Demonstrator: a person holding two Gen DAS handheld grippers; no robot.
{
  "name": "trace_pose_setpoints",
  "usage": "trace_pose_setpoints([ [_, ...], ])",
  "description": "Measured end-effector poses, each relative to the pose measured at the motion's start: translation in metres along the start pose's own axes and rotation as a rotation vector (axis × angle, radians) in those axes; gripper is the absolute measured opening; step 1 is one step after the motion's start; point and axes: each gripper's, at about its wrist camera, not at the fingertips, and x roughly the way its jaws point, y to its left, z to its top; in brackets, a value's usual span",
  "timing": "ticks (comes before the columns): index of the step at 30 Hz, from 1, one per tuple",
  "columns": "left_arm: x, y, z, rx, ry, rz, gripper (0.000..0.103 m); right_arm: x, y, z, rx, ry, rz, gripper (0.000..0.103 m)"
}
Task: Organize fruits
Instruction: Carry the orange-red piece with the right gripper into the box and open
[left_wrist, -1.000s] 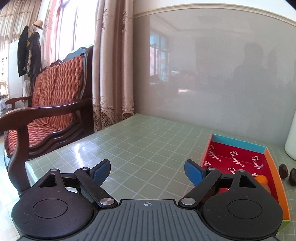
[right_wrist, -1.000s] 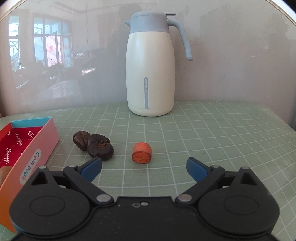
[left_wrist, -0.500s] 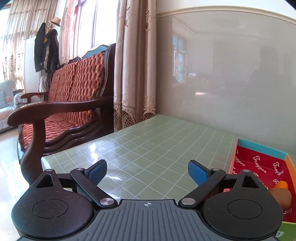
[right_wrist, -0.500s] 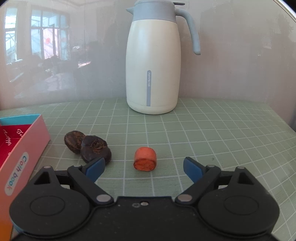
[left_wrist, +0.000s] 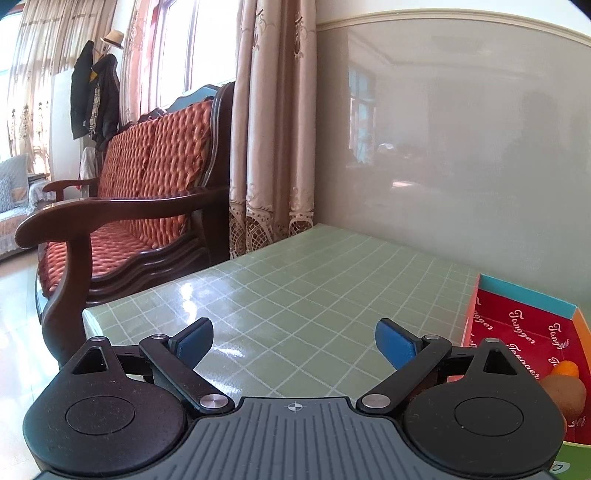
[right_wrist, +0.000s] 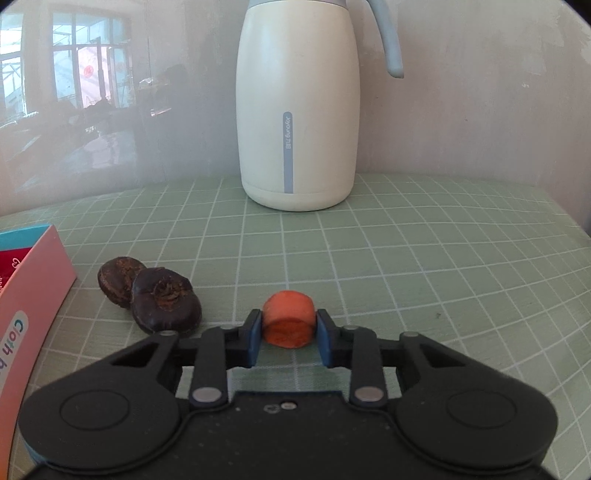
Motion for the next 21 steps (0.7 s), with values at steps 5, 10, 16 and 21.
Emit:
trace_pose_setpoints([
  [5, 0.001, 0.003, 0.000, -0.013, 0.003, 0.009, 0.094, -0.011, 0.006, -0.002, -0.011, -0.027, 0.024, 0.029],
  [10, 0.003, 0.007, 0.001, -0.029, 0.012, 0.017, 0.094, -0.036, 0.021, 0.001, -0.024, -0.079, 0.138, 0.029],
  [16, 0.002, 0.007, 0.000, -0.032, 0.011, 0.023, 0.094, -0.072, 0.059, -0.005, -0.096, -0.113, 0.360, 0.029],
  [21, 0.002, 0.005, 0.000, -0.019, 0.009, 0.023, 0.094, -0.093, 0.093, -0.004, -0.162, -0.129, 0.499, 0.029],
])
